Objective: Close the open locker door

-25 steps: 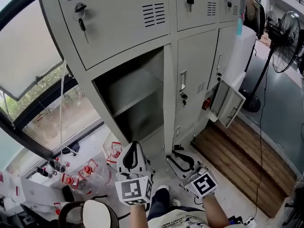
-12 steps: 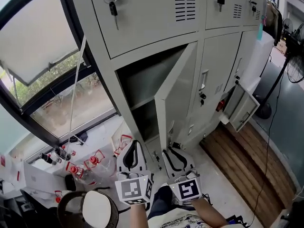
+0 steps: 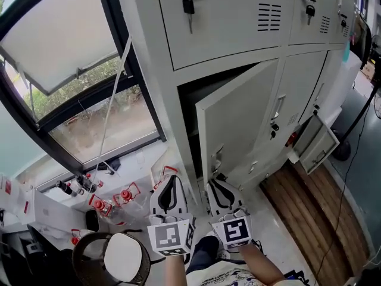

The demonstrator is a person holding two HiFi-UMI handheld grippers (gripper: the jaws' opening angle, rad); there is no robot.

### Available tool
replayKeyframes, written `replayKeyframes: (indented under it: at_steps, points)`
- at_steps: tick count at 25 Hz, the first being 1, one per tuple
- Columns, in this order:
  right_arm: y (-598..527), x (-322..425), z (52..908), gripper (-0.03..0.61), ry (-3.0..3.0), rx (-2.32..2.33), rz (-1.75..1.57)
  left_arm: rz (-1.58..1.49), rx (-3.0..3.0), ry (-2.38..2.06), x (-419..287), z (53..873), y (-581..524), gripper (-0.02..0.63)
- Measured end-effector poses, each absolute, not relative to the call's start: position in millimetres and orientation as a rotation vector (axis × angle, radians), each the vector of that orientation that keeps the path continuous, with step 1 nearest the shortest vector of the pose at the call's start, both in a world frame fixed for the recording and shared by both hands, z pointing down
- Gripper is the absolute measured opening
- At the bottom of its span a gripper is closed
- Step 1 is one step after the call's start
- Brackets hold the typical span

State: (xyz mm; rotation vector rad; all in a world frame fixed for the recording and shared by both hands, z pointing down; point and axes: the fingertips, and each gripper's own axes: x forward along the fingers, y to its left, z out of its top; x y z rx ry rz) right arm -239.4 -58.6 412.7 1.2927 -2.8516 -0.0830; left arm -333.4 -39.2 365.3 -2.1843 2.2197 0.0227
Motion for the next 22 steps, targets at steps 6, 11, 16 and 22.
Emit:
replayKeyframes:
  at_steps: [6,11,16,22]
  points:
    - [-84,-255,415,0.027,-2.85,1.305,-0.014,0.031,-2.117,2.279,-362,363,-35,0.008]
    - [-96,-272,415,0.02,-2.861,1.294,0.004,0.027,-2.082,2.311,-385,363,-33,0.008]
    - [-99,-286,415,0.018,-2.868,1.284,0.009,0.028,-2.051,2.346,-406,364,-30,0.008]
    - [-100,-291,412,0.018,-2.881,1.292,0.02,0.031,-2.048,2.349,-415,365,-30,0.008]
